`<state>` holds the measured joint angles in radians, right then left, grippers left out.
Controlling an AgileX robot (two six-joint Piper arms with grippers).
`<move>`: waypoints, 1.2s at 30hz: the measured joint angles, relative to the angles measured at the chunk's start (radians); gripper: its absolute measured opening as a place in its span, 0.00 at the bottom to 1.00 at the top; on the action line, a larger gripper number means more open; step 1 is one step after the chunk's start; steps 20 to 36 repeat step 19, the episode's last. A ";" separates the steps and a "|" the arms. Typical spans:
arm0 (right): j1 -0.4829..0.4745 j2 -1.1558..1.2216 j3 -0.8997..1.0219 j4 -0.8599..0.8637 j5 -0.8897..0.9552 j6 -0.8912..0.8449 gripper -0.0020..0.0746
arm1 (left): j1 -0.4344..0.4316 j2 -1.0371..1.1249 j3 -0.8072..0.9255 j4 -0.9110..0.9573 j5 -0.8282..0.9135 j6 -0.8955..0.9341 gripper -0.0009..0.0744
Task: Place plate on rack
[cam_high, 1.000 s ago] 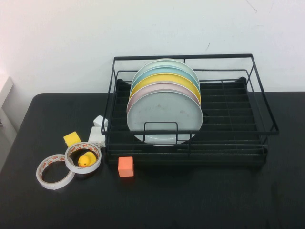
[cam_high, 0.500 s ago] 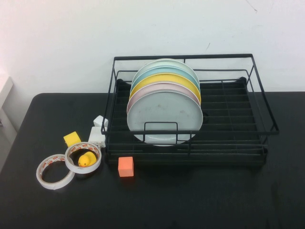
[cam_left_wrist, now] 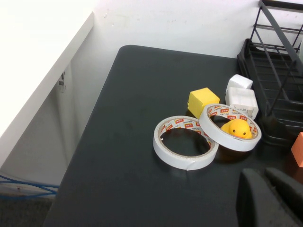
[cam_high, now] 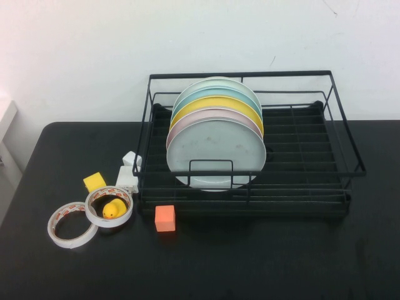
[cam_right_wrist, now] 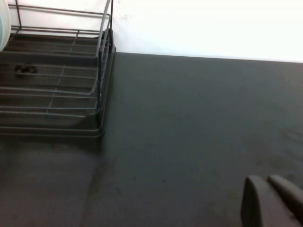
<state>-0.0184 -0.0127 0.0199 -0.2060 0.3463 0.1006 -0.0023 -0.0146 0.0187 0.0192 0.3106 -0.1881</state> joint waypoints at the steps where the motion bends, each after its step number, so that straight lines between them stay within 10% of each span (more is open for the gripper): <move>1: 0.000 0.000 0.000 0.000 0.000 0.000 0.02 | 0.000 0.000 0.000 0.000 0.000 0.000 0.01; 36: 0.000 0.000 0.000 0.000 0.000 0.000 0.02 | 0.000 0.000 0.000 0.002 0.001 -0.020 0.01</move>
